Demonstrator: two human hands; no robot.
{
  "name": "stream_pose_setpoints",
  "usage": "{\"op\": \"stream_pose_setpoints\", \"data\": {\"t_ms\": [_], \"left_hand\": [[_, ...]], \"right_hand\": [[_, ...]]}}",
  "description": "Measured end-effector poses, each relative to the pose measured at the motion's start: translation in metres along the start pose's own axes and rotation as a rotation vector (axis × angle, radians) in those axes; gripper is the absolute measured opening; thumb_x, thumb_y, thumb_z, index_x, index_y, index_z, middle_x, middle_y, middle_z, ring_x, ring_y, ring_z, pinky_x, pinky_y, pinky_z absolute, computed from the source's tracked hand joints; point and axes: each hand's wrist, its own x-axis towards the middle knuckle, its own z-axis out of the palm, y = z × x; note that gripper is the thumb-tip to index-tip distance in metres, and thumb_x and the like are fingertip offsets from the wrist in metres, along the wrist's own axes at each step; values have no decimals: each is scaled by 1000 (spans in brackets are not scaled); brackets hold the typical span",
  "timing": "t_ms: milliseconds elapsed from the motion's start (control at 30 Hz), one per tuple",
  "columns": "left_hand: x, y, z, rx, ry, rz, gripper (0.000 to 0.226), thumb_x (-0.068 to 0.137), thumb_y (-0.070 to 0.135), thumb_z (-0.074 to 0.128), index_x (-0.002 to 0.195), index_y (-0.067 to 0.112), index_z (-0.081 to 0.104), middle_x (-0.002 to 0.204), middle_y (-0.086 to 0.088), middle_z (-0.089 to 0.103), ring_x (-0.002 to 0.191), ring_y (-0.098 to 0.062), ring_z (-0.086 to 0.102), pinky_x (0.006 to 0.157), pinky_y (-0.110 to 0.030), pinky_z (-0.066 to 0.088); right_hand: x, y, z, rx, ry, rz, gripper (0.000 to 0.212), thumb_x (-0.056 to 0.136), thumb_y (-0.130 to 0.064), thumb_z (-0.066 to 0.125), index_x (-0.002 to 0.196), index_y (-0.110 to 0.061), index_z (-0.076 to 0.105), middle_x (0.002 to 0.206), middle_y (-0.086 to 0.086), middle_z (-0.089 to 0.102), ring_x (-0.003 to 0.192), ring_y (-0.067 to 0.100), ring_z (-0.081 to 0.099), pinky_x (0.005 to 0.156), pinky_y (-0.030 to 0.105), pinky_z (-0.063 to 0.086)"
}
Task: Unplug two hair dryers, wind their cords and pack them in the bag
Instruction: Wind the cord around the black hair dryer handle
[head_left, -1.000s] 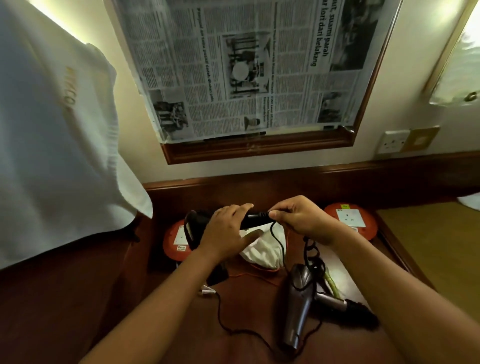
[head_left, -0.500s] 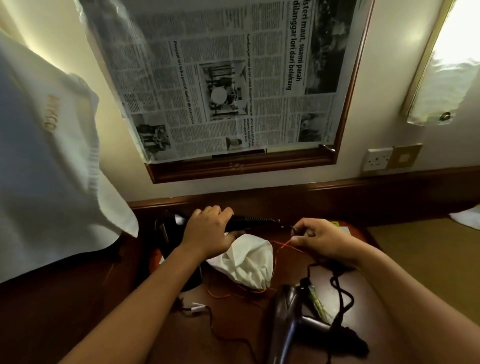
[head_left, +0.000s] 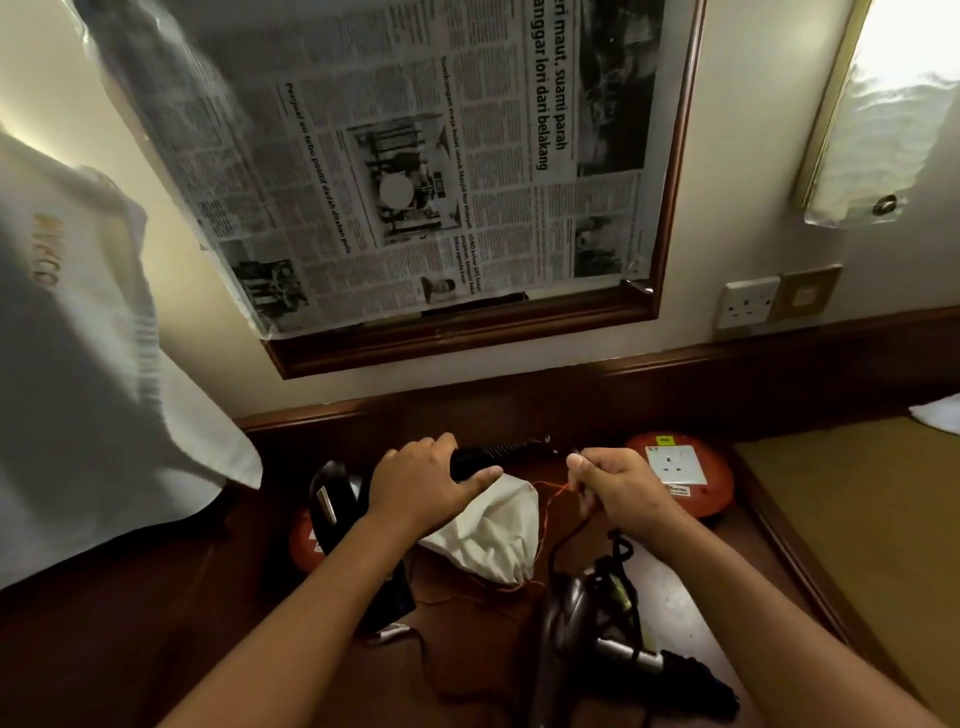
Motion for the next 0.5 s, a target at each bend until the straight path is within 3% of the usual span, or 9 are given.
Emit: {"op": "stream_pose_setpoints", "data": {"t_ms": [100, 267, 367, 500], "left_hand": [[8, 4, -2, -5, -5, -25, 73, 78, 83, 25, 100, 21, 54, 91, 3, 61, 84, -18, 60, 65, -31, 39], [29, 2, -5, -51, -35, -47, 66, 76, 85, 25, 89, 26, 51, 75, 6, 55, 70, -17, 58, 54, -28, 43], [39, 2, -8, -102, -34, -23, 63, 75, 85, 27, 87, 28, 51, 73, 7, 55, 67, -16, 54, 54, -28, 42], [41, -1, -14, -249, -25, 9, 63, 71, 87, 27, 80, 31, 54, 72, 8, 60, 69, -14, 58, 57, -29, 43]], "right_hand": [[6, 0, 8, -11, 123, -17, 25, 97, -16, 49, 83, -7, 67, 51, -8, 50, 44, 3, 43, 48, 21, 35], [4, -11, 22, 469, 77, 103, 32, 101, -26, 41, 93, -2, 60, 51, -1, 29, 38, 9, 24, 38, 19, 20], [4, -9, 30, 687, -47, 162, 39, 99, -40, 38, 84, -8, 56, 53, 0, 20, 41, 11, 15, 42, 22, 12], [14, 2, 30, 920, -258, 280, 39, 94, -43, 41, 72, -14, 54, 55, -2, 13, 39, 9, 8, 40, 19, 10]]}}
